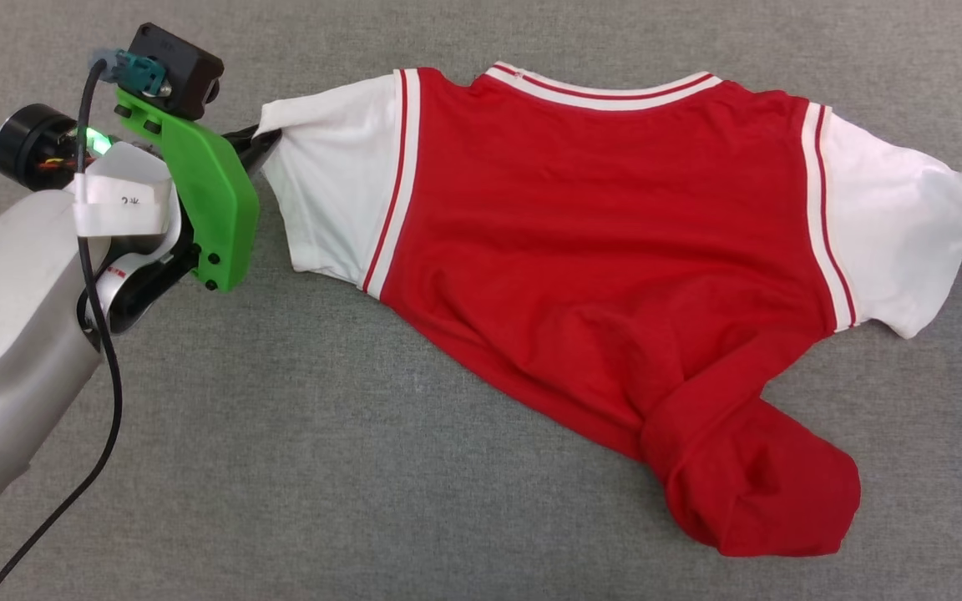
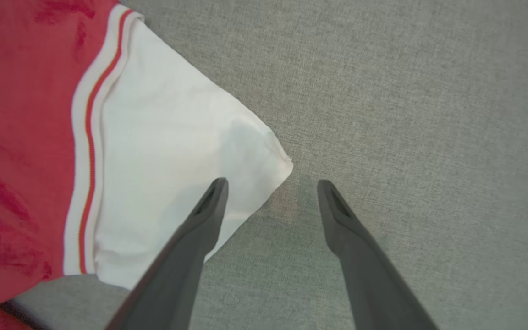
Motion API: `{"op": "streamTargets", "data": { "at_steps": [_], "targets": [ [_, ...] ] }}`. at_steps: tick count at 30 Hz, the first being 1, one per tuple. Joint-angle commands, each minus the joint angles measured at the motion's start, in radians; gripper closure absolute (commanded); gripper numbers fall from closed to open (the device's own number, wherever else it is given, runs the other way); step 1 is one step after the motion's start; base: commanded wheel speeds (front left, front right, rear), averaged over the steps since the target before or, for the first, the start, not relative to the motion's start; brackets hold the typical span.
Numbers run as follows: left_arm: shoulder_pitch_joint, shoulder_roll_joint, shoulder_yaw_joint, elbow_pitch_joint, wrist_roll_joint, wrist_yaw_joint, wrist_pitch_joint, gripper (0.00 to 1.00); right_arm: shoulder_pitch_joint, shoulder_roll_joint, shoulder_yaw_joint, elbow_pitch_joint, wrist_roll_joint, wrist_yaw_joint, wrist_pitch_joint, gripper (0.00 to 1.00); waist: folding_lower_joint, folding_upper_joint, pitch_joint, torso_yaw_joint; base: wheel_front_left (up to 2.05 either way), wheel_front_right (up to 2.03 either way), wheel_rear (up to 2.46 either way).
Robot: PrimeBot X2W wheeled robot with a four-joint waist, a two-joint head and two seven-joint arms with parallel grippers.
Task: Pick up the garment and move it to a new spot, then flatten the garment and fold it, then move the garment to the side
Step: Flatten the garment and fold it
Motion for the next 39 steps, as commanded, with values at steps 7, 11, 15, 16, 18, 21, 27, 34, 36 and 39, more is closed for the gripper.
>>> {"op": "streamTargets", "data": {
  "at_steps": [7,11,15,16,18,21,27,34,36,39],
  "targets": [
    [-0.041,-0.013,0.008,-0.01,0.017,0.006,-0.019,1.0,-0.076,0.066,0.046,0.125,-0.038,-0.001,-0.063,0.0,0.0,0.0,0.078,0.032,0.0,0.0,0.0],
    [-0.045,-0.017,0.007,-0.001,0.018,0.003,-0.026,1.0,-0.061,0.087,0.1,0.186,-0.037,-0.001,-0.079,0.0,0.0,0.0,0.088,0.033,0.0,0.0,0.0],
    [-0.044,-0.022,0.004,0.013,0.015,-0.002,-0.032,1.0,-0.033,0.088,0.154,0.218,-0.019,-0.001,-0.093,0.0,0.0,0.0,0.088,0.03,0.0,0.0,0.0],
    [-0.043,-0.023,0.003,0.018,0.014,-0.004,-0.033,1.0,-0.029,0.085,0.166,0.223,-0.012,-0.001,-0.098,0.01,0.0,0.0,0.084,0.028,0.0,0.0,0.0],
    [-0.04,-0.024,0.0,0.029,0.012,-0.007,-0.037,1.0,-0.031,0.077,0.178,0.222,-0.002,-0.001,-0.129,1.0,0.0,0.0,0.074,0.023,0.0,0.0,0.0],
    [-0.037,-0.025,-0.002,0.043,0.013,-0.011,-0.049,1.0,-0.043,0.065,0.185,0.213,0.01,-0.001,-0.192,1.0,0.0,0.0,0.051,0.015,0.0,0.0,0.0],
    [-0.038,-0.023,0.007,0.05,0.033,-0.017,-0.123,1.0,-0.071,0.031,0.186,0.157,0.028,-0.001,-0.365,1.0,0.0,0.0,-0.021,0.001,0.0,0.0,0.0],
    [-0.045,0.007,0.037,-0.004,0.085,0.016,-0.232,1.0,-0.078,-0.038,0.172,0.055,0.032,-0.001,-0.545,1.0,0.0,0.0,-0.113,-0.013,0.0,0.0,0.0],
    [-0.046,0.019,0.047,-0.032,0.096,0.029,-0.257,1.0,-0.078,-0.055,0.158,0.025,0.034,-0.001,-0.589,1.0,0.0,0.0,-0.139,-0.017,0.0,0.0,0.0],
    [-0.053,0.037,0.064,-0.084,0.115,0.054,-0.287,1.0,-0.074,-0.079,0.134,-0.017,0.031,-0.001,-0.641,1.0,0.0,0.0,-0.172,-0.02,0.0,0.0,0.0]
  ]
}}
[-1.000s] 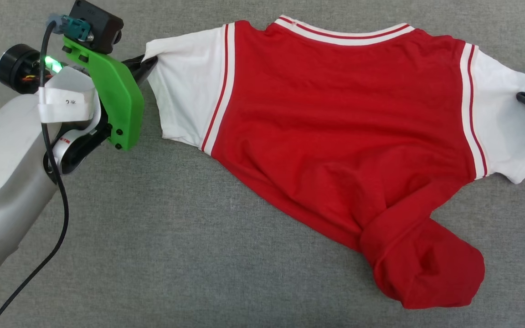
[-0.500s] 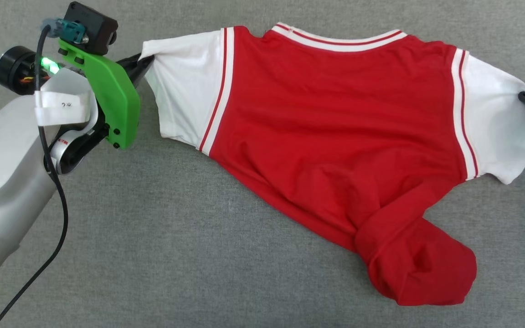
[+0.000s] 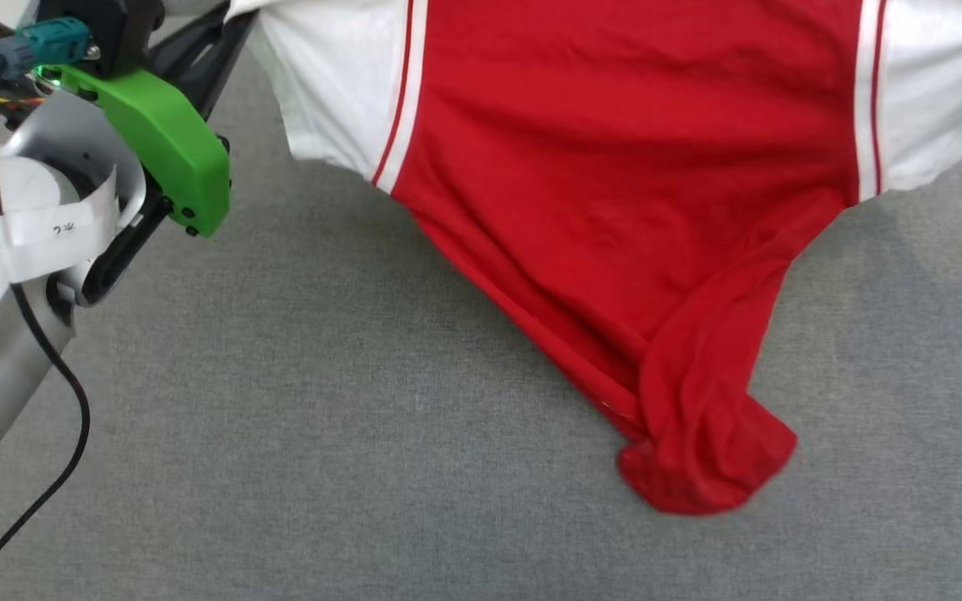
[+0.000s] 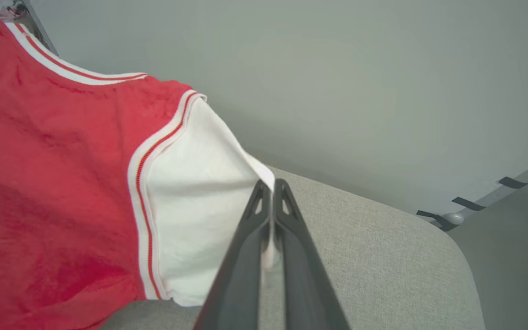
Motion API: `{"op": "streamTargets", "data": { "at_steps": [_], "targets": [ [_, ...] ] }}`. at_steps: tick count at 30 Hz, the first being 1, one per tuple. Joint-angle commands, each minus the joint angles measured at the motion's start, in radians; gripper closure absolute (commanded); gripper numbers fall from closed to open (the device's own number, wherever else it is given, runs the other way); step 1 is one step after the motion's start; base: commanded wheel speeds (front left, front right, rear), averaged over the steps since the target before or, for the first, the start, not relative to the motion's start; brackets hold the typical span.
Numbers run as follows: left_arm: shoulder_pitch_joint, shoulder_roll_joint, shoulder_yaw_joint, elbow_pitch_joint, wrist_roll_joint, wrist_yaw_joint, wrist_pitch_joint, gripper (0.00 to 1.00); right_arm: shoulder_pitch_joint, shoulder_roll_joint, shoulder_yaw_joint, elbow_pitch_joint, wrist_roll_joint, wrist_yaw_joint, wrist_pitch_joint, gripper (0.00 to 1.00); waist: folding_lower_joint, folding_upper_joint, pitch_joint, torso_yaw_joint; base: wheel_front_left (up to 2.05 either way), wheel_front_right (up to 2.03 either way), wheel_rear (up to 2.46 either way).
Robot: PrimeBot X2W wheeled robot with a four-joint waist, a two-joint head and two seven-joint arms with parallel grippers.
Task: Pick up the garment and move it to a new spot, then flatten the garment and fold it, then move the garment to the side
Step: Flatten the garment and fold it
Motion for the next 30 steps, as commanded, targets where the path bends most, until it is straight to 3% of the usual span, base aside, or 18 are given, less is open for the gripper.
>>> {"op": "streamTargets", "data": {
  "at_steps": [1,10,20,30],
  "targets": [
    [-0.025,0.013,0.01,-0.021,0.011,0.017,-0.016,1.0,0.006,-0.01,-0.013,-0.015,0.001,-0.001,-0.021,1.0,0.0,0.0,-0.055,-0.011,0.0,0.0,0.0],
    [-0.096,0.027,0.053,-0.123,0.053,0.064,-0.048,1.0,-0.007,-0.031,-0.103,-0.108,-0.032,-0.001,-0.082,1.0,0.0,0.0,-0.12,-0.018,0.0,0.0,0.0],
    [-0.209,-0.02,0.054,-0.109,0.095,0.062,-0.043,1.0,-0.071,0.002,-0.147,-0.162,-0.115,-0.001,-0.079,1.0,0.0,0.0,-0.124,-0.03,0.0,0.0,0.0],
    [-0.407,-0.098,0.079,0.04,0.129,0.027,-0.069,1.0,-0.317,0.118,-0.159,-0.053,-0.25,-0.001,-0.056,1.0,0.0,0.0,0.017,-0.054,0.0,0.0,0.0]
  ]
}}
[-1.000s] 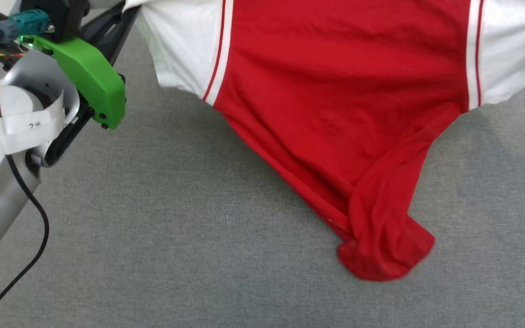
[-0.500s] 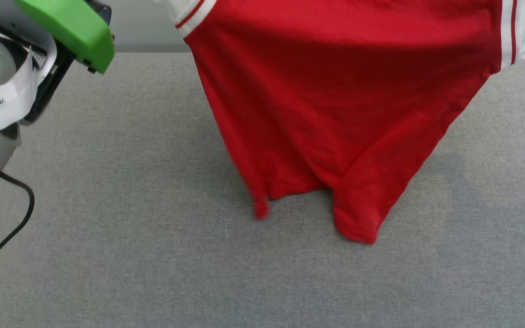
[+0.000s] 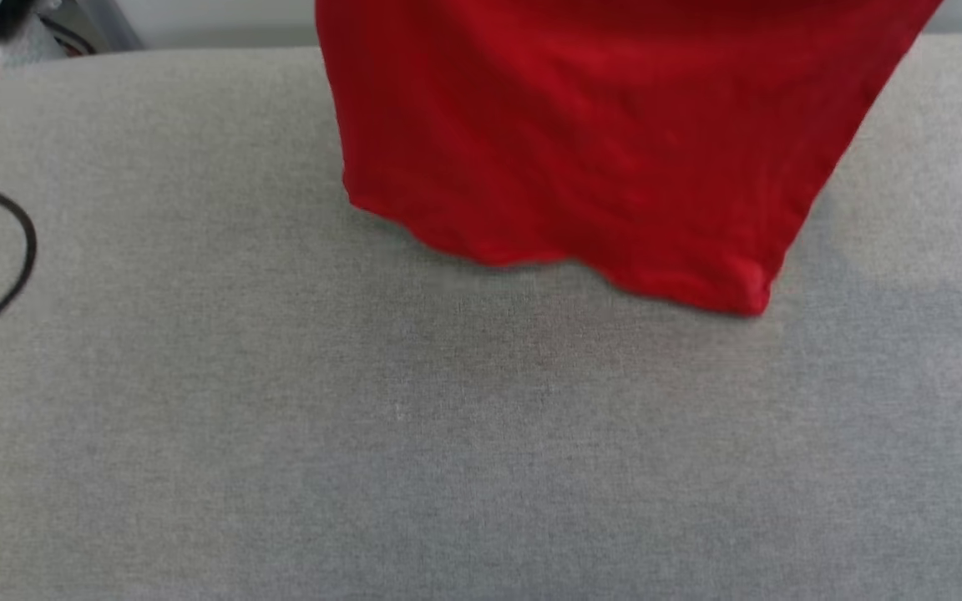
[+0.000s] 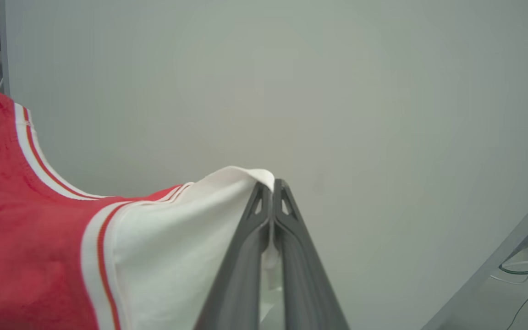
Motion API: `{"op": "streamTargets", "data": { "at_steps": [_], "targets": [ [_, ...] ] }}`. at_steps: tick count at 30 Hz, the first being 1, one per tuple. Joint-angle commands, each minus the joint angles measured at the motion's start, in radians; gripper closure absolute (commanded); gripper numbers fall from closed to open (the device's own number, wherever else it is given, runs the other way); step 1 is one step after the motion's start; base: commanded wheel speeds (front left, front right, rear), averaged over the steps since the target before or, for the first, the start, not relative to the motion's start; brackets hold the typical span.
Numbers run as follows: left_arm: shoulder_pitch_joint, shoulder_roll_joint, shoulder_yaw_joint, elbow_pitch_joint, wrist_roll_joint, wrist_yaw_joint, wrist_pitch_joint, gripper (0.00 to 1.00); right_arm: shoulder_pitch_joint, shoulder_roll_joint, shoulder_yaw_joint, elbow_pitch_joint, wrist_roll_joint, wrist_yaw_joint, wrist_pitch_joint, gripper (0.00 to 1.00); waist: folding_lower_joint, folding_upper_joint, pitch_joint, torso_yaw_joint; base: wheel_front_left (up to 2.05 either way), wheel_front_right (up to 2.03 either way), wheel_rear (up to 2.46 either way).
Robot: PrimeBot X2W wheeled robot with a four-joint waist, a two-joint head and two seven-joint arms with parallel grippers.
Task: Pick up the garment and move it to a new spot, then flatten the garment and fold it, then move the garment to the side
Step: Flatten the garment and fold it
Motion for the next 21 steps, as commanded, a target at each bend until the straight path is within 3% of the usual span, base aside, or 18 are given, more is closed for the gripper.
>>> {"op": "streamTargets", "data": {
  "at_steps": [1,13,21],
  "targets": [
    [-0.047,-0.013,0.008,0.03,0.008,-0.008,-0.009,1.0,-0.05,0.02,-0.001,0.028,-0.02,-0.001,-0.006,1.0,0.0,-0.0001,0.08,-0.015,0.0,0.0,0.0],
    [-0.406,-0.118,0.045,0.351,0.072,-0.07,-0.108,1.0,-0.479,0.132,0.043,0.333,-0.192,-0.001,-0.127,1.0,0.0,-0.0001,0.255,-0.024,0.0,0.0,0.0],
    [-0.508,-0.159,0.044,0.529,0.076,-0.103,-0.197,1.0,-0.622,0.188,0.061,0.489,-0.231,-0.001,-0.24,1.0,0.0,-0.0001,0.3,-0.032,0.0,0.0,0.0]
  ]
}}
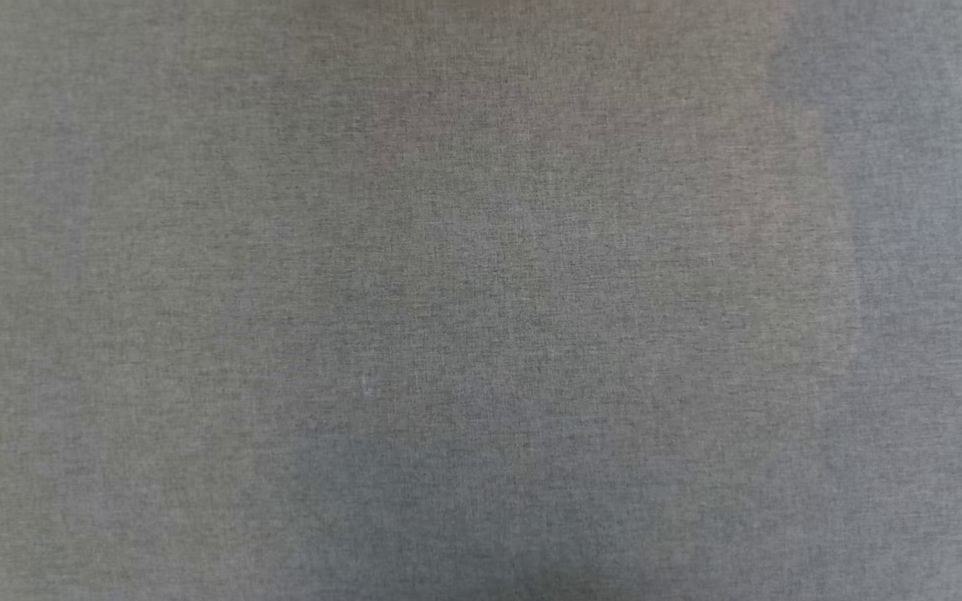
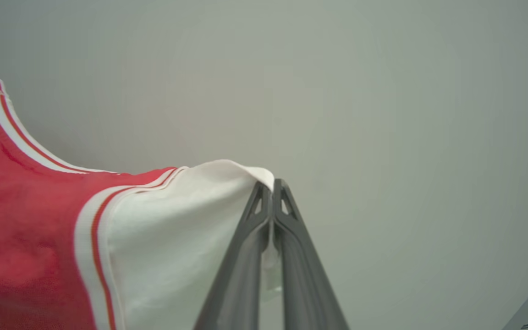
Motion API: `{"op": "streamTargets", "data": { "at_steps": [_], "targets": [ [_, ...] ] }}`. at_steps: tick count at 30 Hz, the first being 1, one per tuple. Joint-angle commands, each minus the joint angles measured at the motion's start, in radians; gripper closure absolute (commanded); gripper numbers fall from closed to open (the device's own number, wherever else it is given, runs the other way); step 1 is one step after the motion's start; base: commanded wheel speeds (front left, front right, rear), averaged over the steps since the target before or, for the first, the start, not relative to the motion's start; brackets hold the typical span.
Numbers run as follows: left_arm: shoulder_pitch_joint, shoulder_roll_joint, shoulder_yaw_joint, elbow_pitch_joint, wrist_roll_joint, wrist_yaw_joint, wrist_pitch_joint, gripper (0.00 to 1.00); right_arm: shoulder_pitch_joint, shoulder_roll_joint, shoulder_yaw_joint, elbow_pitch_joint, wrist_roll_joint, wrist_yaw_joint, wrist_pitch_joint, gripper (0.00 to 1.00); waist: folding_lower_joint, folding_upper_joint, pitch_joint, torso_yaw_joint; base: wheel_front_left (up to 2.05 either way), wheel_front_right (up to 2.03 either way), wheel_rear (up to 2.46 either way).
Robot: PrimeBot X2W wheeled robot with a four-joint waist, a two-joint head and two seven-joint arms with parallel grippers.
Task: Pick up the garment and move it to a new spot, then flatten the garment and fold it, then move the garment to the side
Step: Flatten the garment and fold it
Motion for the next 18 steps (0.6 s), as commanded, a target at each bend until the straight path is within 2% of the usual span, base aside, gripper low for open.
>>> {"op": "streamTargets", "data": {
  "at_steps": [1,7,11,18],
  "targets": [
    [-0.011,-0.008,-0.002,0.025,0.001,-0.009,-0.013,1.0,-0.015,0.011,0.015,0.019,-0.01,-0.001,-0.018,1.0,-0.0003,-0.0001,0.021,-0.006,0.0,0.0,0.0],
    [0.048,-0.022,-0.014,0.098,-0.024,-0.025,-0.054,1.0,0.004,0.035,0.076,0.095,0.019,-0.001,-0.067,1.0,-0.0003,-0.0001,0.033,-0.01,0.0,0.0,0.0],
    [0.138,-0.02,-0.022,0.115,-0.043,-0.031,-0.071,1.0,0.071,0.061,0.117,0.134,0.058,-0.001,-0.112,1.0,-0.0003,-0.0001,0.014,-0.014,0.0,0.0,0.0],
    [0.371,0.008,0.0,0.041,-0.074,-0.034,-0.078,1.0,0.259,0.095,0.207,0.146,0.14,-0.001,-0.167,1.0,-0.0003,-0.0001,-0.059,-0.007,0.0,0.0,0.0]
  ]
}}
